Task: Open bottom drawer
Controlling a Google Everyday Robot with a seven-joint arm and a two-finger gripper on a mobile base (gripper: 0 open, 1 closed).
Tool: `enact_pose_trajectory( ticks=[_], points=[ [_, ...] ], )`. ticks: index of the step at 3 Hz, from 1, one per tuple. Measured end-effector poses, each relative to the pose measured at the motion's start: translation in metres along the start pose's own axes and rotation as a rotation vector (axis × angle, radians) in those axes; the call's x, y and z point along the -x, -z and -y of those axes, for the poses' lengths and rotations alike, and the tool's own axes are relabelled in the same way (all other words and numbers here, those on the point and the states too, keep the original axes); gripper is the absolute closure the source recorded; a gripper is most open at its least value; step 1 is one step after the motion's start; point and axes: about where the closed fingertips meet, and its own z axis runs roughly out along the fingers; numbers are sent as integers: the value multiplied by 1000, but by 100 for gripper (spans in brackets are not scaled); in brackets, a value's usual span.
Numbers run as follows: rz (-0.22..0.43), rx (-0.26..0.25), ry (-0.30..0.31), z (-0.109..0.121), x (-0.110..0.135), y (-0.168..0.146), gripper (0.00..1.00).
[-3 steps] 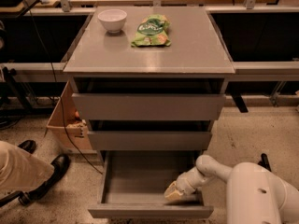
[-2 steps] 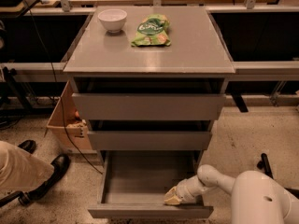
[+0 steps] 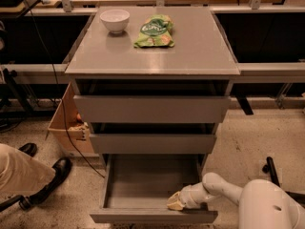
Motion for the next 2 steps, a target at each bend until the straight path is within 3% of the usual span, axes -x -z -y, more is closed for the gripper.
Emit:
enact_pose_trajectory(
  ticks=[1,2],
  points=[
    [12,-12,-17,4,0,-2,100],
    [-5,63,-81,-17,-4,-5,100]
  ],
)
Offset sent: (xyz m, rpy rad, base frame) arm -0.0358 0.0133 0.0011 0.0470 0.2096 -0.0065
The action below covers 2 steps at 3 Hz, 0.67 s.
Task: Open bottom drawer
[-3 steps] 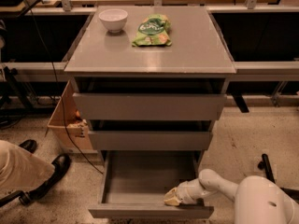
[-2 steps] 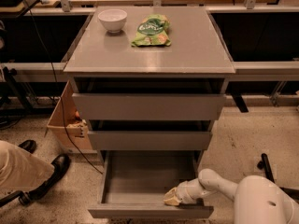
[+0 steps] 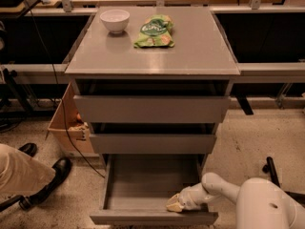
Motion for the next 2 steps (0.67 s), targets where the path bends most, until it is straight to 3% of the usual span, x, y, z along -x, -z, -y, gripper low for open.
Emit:
enact_pose_trajectory(
  ticks=[1,2],
  points=[
    [-2,4,-2,0,1,0,100],
    [-27,53,-23,-22,-3,0,100]
  ],
)
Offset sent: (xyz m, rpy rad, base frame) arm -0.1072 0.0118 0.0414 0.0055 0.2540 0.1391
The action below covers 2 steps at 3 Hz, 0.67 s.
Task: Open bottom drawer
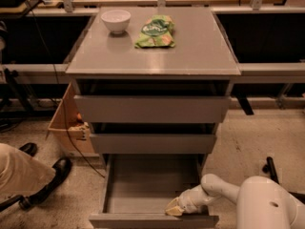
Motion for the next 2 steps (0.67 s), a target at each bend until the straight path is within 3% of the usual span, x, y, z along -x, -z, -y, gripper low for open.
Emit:
enact_pose_trajectory(
  ticks=[2],
  points=[
    [-25,59,-64,-32,-4,17,100]
  ],
)
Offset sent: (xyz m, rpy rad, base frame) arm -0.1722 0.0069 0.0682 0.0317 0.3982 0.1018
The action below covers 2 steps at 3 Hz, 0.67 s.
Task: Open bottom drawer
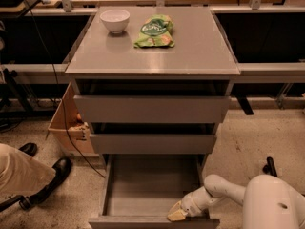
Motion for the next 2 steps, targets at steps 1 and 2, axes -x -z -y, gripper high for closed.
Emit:
enact_pose_trajectory(
  ticks=[1,2],
  points=[
    [-8,18,-9,-11,-2,-1,100],
    [-8,18,-9,-9,-1,-1,100]
  ],
)
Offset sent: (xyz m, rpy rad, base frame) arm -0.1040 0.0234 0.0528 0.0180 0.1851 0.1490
